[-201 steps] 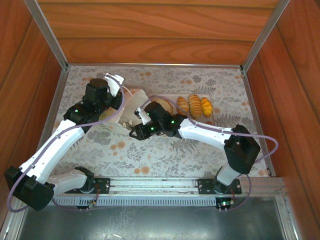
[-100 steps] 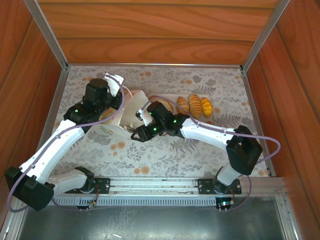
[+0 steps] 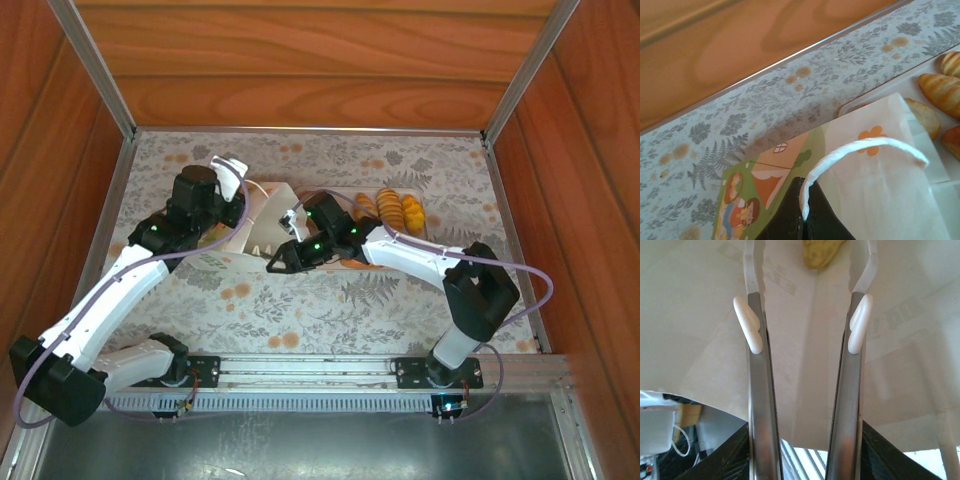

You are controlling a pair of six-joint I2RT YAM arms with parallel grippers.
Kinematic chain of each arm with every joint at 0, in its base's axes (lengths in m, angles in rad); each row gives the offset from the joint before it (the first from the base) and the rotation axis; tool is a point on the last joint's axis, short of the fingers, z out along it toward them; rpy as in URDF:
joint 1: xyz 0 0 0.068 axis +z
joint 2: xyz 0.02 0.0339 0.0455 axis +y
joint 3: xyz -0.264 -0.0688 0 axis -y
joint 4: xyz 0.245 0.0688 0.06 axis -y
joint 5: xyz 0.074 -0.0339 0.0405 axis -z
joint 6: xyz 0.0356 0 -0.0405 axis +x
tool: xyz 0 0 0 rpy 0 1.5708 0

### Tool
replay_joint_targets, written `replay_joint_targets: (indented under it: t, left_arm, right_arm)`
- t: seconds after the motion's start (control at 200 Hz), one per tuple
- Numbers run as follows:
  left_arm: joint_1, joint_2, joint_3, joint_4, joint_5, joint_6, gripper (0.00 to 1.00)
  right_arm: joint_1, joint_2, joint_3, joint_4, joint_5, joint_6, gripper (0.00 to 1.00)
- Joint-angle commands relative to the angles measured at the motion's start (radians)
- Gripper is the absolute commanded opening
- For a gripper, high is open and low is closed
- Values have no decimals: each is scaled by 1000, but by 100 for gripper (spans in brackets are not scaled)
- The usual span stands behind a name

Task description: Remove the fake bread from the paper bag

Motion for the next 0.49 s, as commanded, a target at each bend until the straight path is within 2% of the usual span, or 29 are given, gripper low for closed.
replay_joint_targets:
  t: [0.0,0.155,0.34,0.395,0.49]
  left_arm:
    - [-4,-13,-13,2,-88,-14,0]
    - [0,-4,-18,-1,-165,-27,0]
    - [13,-5,-20,-12,-211,-38,0]
    - [16,-12,-22,-15,-200,-36,0]
    - [18,-30,-28,-12,-105,-16,0]
  right_arm:
    - [6,-10,16,-54,-127,-76,48]
    - [6,-57,-17,-96,-123,-191,48]
    - [5,-95,-48,-114,-96,-242,48]
    - [5,-102,-53,-117,-77,-247,48]
    - [4,-103,-38,-114,-30,-231,46]
